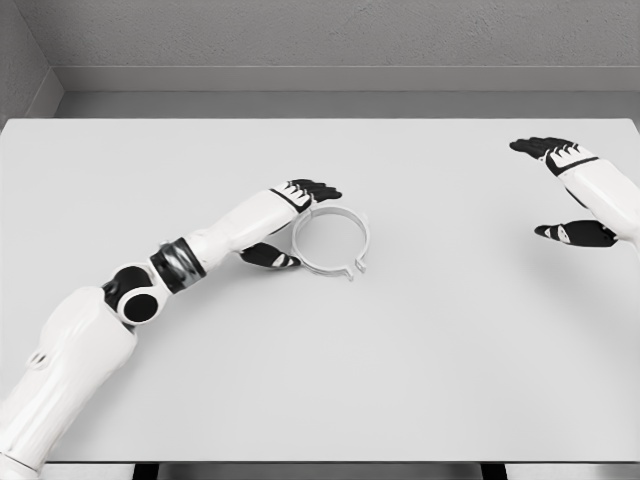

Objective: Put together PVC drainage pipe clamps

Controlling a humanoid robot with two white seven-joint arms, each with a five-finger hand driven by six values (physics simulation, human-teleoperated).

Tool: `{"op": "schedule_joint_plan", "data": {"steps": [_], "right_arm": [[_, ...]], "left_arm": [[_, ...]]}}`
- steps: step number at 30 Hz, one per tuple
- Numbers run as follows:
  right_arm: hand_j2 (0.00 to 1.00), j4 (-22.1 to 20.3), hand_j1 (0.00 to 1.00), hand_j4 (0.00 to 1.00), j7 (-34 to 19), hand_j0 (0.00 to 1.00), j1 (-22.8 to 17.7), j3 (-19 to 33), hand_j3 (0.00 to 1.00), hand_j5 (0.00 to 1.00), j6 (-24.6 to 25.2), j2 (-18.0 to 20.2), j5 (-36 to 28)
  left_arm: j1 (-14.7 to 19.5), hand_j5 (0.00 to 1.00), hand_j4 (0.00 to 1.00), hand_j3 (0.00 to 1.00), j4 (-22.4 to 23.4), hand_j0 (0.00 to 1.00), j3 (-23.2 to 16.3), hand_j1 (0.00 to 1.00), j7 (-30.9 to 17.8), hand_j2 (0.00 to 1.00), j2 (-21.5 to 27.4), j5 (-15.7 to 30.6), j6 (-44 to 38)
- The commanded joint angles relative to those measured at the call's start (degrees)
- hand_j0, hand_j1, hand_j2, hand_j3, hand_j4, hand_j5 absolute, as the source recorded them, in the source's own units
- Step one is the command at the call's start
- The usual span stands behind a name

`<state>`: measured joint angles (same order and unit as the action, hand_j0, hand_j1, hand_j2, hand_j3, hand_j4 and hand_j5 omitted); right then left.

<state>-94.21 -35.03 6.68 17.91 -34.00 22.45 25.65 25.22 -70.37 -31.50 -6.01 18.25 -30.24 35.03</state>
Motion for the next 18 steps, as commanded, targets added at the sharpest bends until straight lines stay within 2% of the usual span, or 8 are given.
{"op": "schedule_joint_plan", "data": {"steps": [1,14,18], "right_arm": [[1.0,0.0,1.0,1.0,0.0,1.0,0.0,0.0,1.0,1.0,0.2,0.1,-0.4],[1.0,0.0,1.0,1.0,0.0,1.0,0.0,0.0,1.0,1.0,0.2,0.1,-0.4],[1.0,0.0,1.0,1.0,0.0,1.0,0.0,0.0,1.0,1.0,0.2,0.1,-0.4]], "left_arm": [[0.0,1.0,1.0,1.0,0.0,1.0,0.0,1.0,0.0,1.0,-0.4,-0.1,0.0],[0.0,1.0,1.0,1.0,0.0,1.0,0.7,1.0,0.0,1.0,0.1,-0.4,0.0],[1.1,1.0,1.0,1.0,2.2,1.0,0.7,1.0,0.0,1.0,0.3,-0.4,0.0]]}}
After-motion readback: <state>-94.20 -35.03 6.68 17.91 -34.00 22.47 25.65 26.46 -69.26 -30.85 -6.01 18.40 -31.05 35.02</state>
